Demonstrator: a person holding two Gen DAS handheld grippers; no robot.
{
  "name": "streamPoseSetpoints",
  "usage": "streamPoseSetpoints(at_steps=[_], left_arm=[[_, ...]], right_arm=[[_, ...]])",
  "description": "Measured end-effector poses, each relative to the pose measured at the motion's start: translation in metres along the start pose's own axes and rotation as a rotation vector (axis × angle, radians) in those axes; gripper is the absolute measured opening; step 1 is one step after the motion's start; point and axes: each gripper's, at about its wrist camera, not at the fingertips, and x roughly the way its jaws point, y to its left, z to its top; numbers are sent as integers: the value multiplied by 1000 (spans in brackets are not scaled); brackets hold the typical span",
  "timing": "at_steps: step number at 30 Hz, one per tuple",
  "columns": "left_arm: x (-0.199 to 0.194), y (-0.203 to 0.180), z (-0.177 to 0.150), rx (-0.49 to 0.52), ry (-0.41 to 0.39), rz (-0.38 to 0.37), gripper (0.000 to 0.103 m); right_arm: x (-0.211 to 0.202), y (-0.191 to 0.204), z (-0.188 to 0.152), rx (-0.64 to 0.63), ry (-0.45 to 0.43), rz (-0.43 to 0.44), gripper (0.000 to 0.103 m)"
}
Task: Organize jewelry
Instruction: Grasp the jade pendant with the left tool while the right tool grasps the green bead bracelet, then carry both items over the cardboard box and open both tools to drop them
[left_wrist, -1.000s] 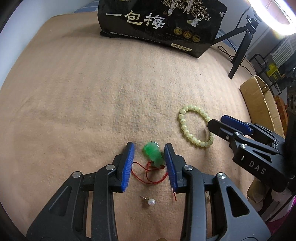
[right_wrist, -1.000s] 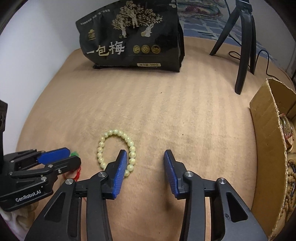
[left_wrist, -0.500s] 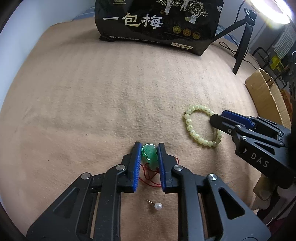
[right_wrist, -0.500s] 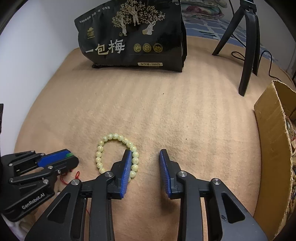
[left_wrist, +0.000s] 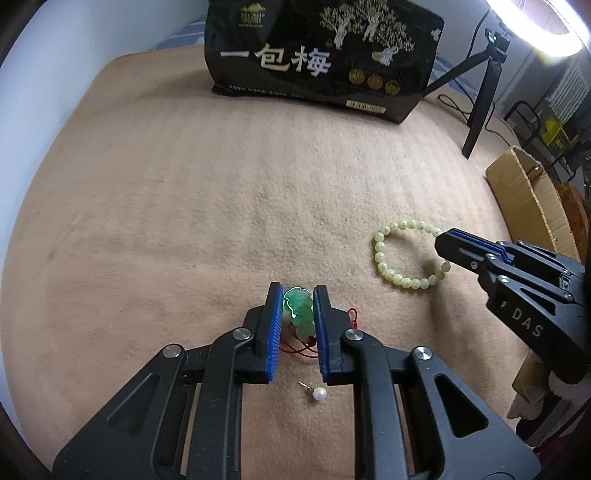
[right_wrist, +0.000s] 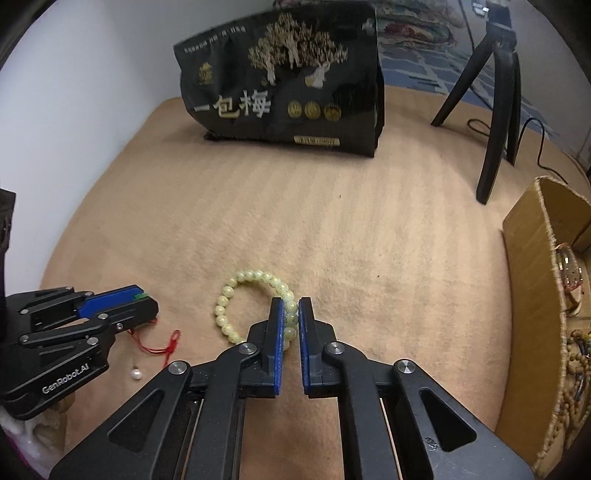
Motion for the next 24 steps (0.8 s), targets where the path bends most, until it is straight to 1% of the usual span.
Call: streamPoseSetpoints(at_steps=[10, 24], left_arm=[[-43, -4, -1, 7, -73, -15, 15], [-115, -20, 0, -2, -187, -78, 15]], right_arm=[[-46, 6, 4, 2, -90, 9, 6], [-120, 14, -2, -25, -202, -19, 6]])
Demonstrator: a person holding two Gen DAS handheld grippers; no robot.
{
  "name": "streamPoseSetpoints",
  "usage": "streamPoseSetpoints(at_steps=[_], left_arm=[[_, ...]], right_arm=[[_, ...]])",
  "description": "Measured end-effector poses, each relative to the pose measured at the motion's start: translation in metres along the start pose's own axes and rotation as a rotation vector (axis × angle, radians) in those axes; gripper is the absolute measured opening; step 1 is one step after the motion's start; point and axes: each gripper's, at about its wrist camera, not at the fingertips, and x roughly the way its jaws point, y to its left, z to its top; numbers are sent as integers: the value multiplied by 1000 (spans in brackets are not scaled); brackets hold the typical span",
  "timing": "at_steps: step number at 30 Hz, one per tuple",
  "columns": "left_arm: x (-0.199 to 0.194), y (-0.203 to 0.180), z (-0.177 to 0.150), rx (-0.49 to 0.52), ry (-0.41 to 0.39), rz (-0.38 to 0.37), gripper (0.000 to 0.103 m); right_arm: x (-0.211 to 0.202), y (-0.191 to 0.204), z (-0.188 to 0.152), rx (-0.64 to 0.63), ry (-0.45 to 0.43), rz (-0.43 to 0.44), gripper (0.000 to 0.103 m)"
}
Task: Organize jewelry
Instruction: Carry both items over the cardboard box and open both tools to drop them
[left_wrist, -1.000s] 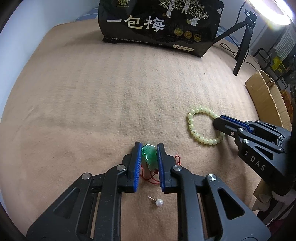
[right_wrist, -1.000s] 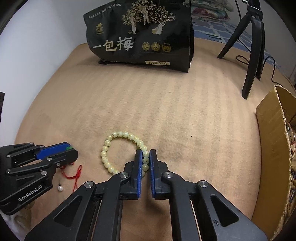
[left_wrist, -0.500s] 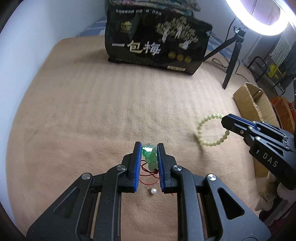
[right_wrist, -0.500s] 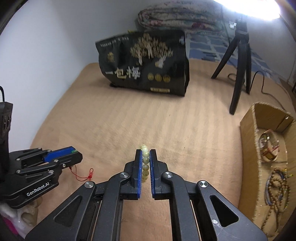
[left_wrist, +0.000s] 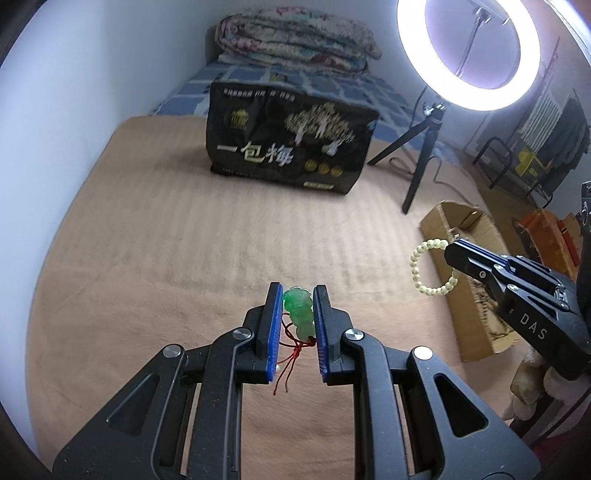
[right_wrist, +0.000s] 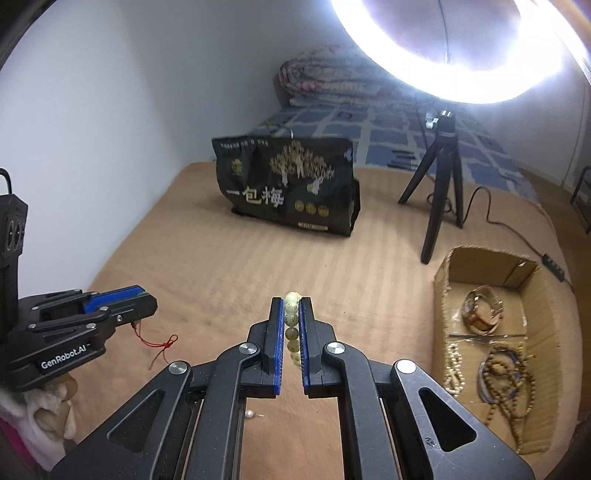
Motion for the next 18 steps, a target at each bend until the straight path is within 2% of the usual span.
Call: streamPoseSetpoints(at_steps=[9, 18], left_arm=[[-38, -26, 5, 7, -69, -57, 15], [-60, -67, 2, 44, -103, -111, 15]], right_arm=[[-51, -10, -5, 1, -71, -15, 6], [-86, -46, -16, 30, -106, -60, 6]])
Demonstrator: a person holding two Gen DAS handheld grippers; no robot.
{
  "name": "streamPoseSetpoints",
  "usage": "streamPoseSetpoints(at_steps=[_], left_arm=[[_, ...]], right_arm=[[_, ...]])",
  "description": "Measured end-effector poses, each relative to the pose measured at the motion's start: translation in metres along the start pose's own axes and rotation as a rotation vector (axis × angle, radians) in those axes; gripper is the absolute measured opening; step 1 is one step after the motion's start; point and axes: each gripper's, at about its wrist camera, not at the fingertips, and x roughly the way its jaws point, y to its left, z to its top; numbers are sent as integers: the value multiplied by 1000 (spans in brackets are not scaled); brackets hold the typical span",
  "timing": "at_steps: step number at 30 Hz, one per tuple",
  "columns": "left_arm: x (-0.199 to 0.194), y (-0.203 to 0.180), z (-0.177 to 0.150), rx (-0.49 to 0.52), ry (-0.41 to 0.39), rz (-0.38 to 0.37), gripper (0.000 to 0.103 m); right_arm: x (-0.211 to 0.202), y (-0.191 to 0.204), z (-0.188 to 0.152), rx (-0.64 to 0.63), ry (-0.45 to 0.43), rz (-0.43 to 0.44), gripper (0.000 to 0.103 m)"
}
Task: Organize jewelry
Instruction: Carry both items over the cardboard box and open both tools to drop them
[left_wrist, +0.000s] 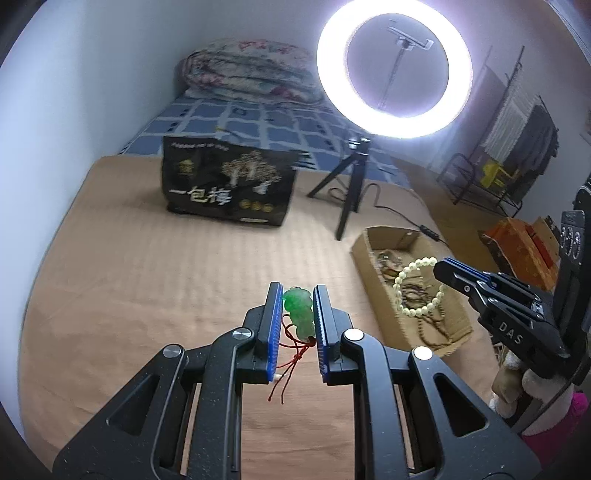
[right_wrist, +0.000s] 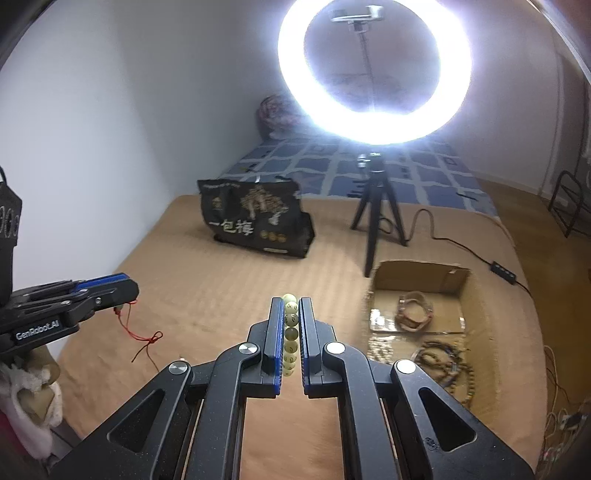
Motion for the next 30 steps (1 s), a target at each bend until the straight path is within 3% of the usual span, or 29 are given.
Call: streamPoseSetpoints(at_steps=[17, 30], left_arm=[[35, -112, -7, 92, 39, -142, 15], [76, -155, -4, 91, 84, -221, 15]], right_arm=[[-36, -95, -16, 113, -27, -95, 6], [-22, -149, -30, 199, -2, -137, 6]])
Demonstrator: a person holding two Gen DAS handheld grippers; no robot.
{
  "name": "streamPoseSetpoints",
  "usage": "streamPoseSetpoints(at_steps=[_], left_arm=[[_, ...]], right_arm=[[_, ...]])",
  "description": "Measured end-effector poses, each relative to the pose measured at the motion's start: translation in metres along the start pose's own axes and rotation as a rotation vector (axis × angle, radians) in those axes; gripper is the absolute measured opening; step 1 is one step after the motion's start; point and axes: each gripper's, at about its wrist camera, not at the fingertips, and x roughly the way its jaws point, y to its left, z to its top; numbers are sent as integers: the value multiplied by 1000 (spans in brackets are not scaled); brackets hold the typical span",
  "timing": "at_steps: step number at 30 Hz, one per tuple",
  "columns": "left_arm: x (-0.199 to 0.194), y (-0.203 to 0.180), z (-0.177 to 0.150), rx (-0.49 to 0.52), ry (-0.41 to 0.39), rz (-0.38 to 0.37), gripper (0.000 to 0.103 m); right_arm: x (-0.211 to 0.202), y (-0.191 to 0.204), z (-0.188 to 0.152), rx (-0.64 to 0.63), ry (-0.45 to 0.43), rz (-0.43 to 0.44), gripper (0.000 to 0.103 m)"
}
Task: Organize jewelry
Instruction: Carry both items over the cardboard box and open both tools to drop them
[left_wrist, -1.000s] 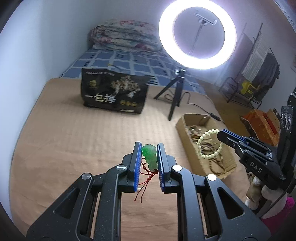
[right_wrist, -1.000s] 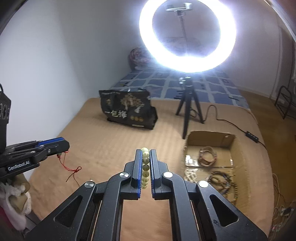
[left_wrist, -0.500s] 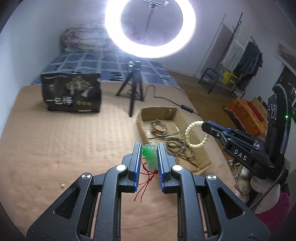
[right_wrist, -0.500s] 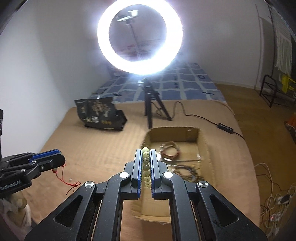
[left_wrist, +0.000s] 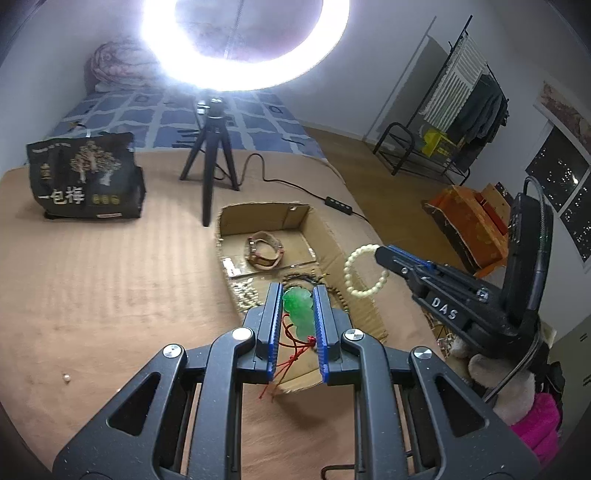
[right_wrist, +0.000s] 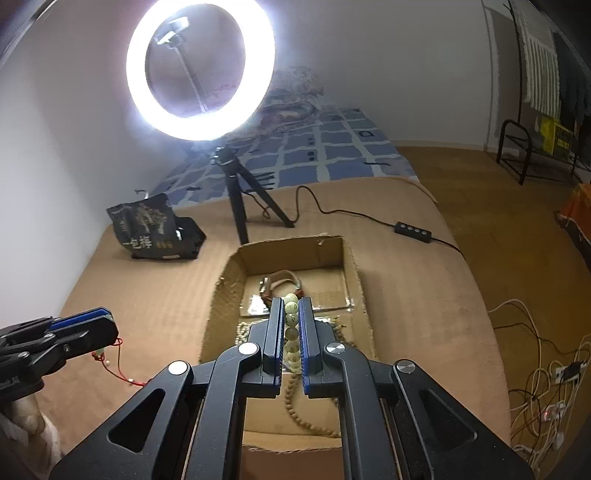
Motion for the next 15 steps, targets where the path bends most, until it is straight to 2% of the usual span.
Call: streamPoseSetpoints(at_steps=[7, 15], left_arm=[[30, -14, 6, -8, 13, -44, 15], [67, -11, 1, -10, 66, -30, 15]], right_arm=[[13, -17, -1, 27, 14, -1, 6], [36, -30, -6, 42, 49, -4, 6]])
